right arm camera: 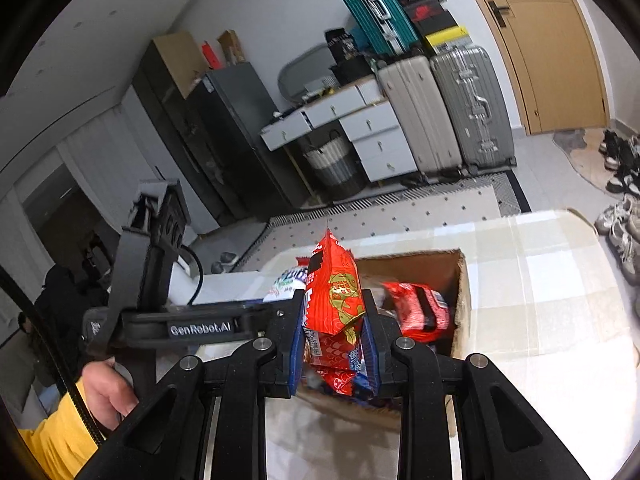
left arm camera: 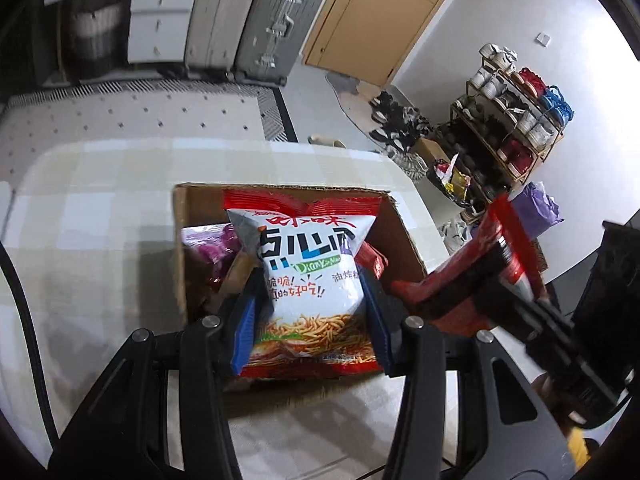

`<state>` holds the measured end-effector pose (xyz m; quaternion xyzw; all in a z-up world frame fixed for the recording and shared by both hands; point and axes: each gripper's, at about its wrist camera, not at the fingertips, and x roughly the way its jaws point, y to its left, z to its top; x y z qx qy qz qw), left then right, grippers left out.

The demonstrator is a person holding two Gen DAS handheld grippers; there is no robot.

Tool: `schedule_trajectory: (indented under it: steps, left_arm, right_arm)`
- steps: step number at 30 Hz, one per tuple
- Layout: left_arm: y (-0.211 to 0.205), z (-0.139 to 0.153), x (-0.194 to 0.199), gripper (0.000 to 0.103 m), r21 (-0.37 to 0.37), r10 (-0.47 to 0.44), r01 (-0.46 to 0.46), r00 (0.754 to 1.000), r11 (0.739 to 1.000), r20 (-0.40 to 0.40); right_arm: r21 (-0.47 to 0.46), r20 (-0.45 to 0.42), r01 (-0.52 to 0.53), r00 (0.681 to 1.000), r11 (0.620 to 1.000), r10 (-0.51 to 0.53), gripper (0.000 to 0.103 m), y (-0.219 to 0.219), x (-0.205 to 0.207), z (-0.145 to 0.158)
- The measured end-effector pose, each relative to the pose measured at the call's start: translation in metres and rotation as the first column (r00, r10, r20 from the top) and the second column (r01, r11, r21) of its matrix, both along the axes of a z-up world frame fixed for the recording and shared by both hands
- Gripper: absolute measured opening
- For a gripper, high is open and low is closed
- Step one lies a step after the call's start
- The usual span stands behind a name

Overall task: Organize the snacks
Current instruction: 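Lift and carry both snack bags over the box with both grippers, then open both grippers to drop the two snack bags into the box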

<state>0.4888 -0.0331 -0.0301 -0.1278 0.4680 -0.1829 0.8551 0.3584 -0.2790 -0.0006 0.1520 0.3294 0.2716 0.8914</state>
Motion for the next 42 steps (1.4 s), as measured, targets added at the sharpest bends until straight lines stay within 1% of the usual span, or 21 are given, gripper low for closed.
schedule_trajectory:
  steps: [1,4,6,8,10,12,16,18,19,21,24,27,29,32,35,38,42]
  left_arm:
    - [-0.002,-0.003,0.009,0.044,-0.003,-0.01,0.01,1.0,1.0,-0.01]
    - [-0.011,-0.006,0.022,0.044,0.006,-0.043,0.043,0.999,0.999,-0.005]
    - [-0.021,-0.011,0.029,0.045,0.038,-0.058,0.059,0.998,0.998,-0.01]
    - [-0.028,-0.013,0.035,0.046,0.076,-0.051,0.051,0.999,0.996,-0.003]
    - [-0.034,-0.015,0.037,0.046,0.078,-0.054,0.054,0.999,0.995,-0.004]
    - [-0.037,-0.016,0.038,0.047,0.063,-0.063,0.064,0.998,0.996,-0.021]
    - [-0.043,-0.015,0.036,0.047,0.097,-0.065,0.067,0.998,0.993,-0.021]
    - [-0.036,-0.015,0.023,0.048,0.099,-0.066,0.068,0.998,0.993,-0.023]
    - [-0.036,-0.016,0.023,0.05,0.102,-0.068,0.07,0.997,0.992,-0.023]
    - [-0.039,-0.014,0.022,0.058,0.122,-0.069,0.072,0.997,0.99,-0.025]
    - [-0.04,-0.012,0.015,0.061,0.124,-0.071,0.072,0.997,0.99,-0.014]
    - [-0.043,-0.009,0.011,0.062,0.139,-0.07,0.07,0.998,0.988,-0.009]
    - [-0.043,-0.006,0.007,0.062,0.136,-0.072,0.073,0.997,0.988,-0.008]
    - [-0.04,0.001,0.0,0.062,0.149,-0.062,0.06,0.998,0.987,0.011]
    - [-0.036,0.008,-0.007,0.062,0.136,-0.063,0.059,0.998,0.989,0.02]
    - [-0.033,0.016,-0.016,0.062,0.138,-0.055,0.05,0.998,0.989,0.031]
    - [-0.027,0.027,-0.028,0.062,0.137,-0.046,0.04,0.998,0.99,0.043]
  right_arm:
    - [0.003,-0.011,0.002,1.0,1.0,-0.002,0.025,0.0,0.005,-0.005]
    - [-0.009,-0.04,0.011,0.999,1.0,-0.011,0.025,-0.001,0.014,-0.016]
    - [-0.014,-0.054,0.013,0.998,1.0,-0.014,0.025,-0.001,0.017,-0.022]
    - [-0.02,-0.064,0.014,0.998,1.0,-0.015,0.025,0.0,0.019,-0.025]
    - [-0.028,-0.066,0.01,0.998,1.0,-0.012,0.025,0.002,0.02,-0.027]
    - [-0.034,-0.073,0.002,0.997,0.999,-0.005,0.025,0.003,0.021,-0.028]
    - [-0.041,-0.089,-0.002,0.996,0.999,-0.001,0.025,0.005,0.027,-0.03]
    - [-0.036,-0.103,0.003,0.995,0.999,-0.007,0.025,0.003,0.029,-0.032]
    - [-0.035,-0.11,0.008,0.994,0.999,-0.012,0.025,0.003,0.031,-0.033]
    - [-0.031,-0.127,0.013,0.992,0.999,-0.017,0.025,0.002,0.033,-0.035]
    - [-0.027,-0.154,0.013,0.988,1.0,-0.017,0.025,0.002,0.036,-0.039]
    - [-0.046,-0.163,0.021,0.986,0.999,-0.028,0.025,0.003,0.036,-0.041]
    - [-0.047,-0.164,0.035,0.986,0.998,-0.042,0.025,0.002,0.036,-0.04]
    - [-0.075,-0.162,0.043,0.985,0.996,-0.055,0.025,0.005,0.034,-0.039]
    - [-0.115,-0.148,0.058,0.986,0.992,-0.075,0.029,0.008,0.032,-0.036]
    - [-0.116,-0.151,0.055,0.986,0.992,-0.072,0.03,0.01,0.032,-0.034]
    - [-0.146,-0.131,0.056,0.989,0.988,-0.075,0.031,0.013,0.029,-0.028]
